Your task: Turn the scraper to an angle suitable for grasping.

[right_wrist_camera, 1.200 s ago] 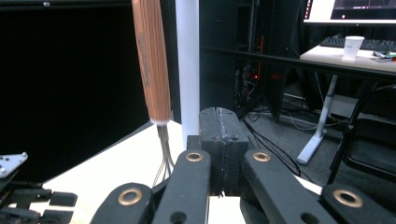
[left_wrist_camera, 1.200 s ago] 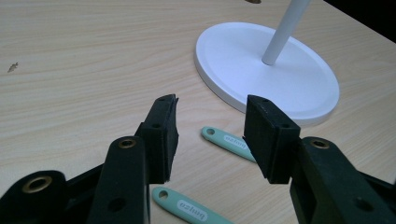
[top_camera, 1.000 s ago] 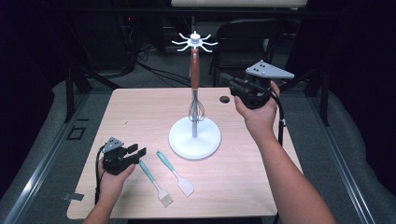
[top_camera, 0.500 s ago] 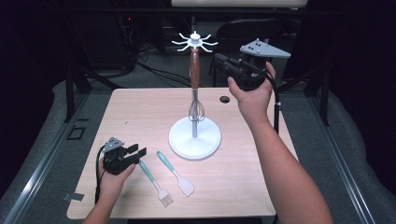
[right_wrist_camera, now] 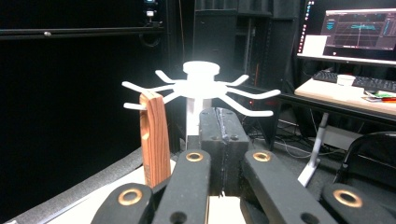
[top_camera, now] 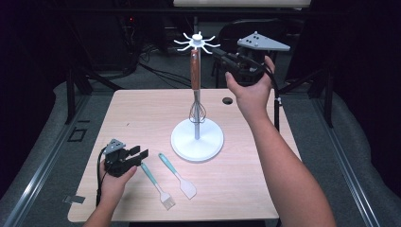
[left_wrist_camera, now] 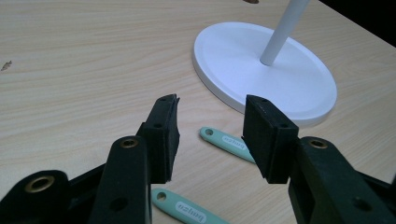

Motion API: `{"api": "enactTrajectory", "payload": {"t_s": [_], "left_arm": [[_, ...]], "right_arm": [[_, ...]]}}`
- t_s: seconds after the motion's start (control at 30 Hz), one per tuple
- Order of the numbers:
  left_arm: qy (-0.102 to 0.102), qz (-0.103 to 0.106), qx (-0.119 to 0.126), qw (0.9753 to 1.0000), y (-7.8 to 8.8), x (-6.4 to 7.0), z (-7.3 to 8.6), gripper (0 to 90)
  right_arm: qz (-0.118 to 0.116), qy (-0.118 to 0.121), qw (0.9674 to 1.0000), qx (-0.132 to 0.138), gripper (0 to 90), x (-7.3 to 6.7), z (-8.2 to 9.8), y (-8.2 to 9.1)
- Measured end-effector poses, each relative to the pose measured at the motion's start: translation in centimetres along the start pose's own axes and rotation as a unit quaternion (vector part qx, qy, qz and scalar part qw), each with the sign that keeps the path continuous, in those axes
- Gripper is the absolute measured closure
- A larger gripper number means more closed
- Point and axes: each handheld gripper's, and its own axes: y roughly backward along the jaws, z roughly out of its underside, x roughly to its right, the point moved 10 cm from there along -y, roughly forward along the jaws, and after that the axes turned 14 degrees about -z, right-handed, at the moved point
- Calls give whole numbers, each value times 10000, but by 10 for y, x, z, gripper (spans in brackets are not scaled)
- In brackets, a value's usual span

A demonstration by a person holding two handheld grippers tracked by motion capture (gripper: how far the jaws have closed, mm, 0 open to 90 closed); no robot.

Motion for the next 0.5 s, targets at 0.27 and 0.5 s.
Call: {"api": "enactTrajectory", "payload": {"t_s": [0.27,0.5], "left_arm": [[11,-4,4,10000,0,-1,0,553],[4,5,-26,10000,0,-2,0,556]], "right_arm": [[-102,114,9999,-42,900,-13,-1,-6],[-175,194,9996,-75,900,-24,-2,-13]]}}
